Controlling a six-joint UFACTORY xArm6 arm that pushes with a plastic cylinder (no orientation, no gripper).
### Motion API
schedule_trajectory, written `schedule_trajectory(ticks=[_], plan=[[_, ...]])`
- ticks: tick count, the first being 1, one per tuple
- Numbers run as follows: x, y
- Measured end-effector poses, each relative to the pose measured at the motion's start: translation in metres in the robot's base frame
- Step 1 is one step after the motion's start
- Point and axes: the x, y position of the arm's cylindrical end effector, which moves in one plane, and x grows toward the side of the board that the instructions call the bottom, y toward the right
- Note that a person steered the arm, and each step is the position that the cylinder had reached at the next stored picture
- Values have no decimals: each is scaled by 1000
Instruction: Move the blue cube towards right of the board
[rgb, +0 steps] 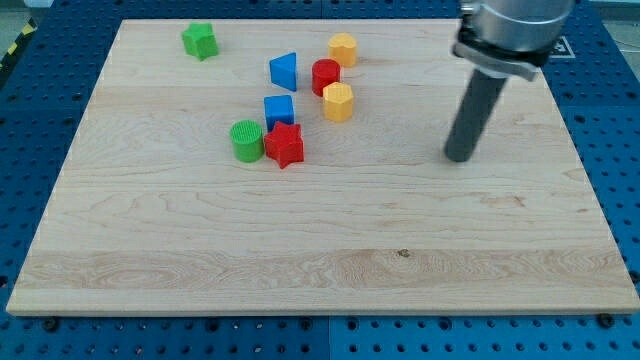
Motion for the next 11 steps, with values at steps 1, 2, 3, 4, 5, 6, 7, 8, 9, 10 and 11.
schedule_trajectory(ticks=[1,2,3,4,5,6,7,8,9,10,11], plan=[[-5,-56],[-27,-98],[-50,-132],[-70,-166],[-93,-203],[-106,-252],[-84,-278],[-66,-247],[-52,-186],[-39,-120],[-31,-57]])
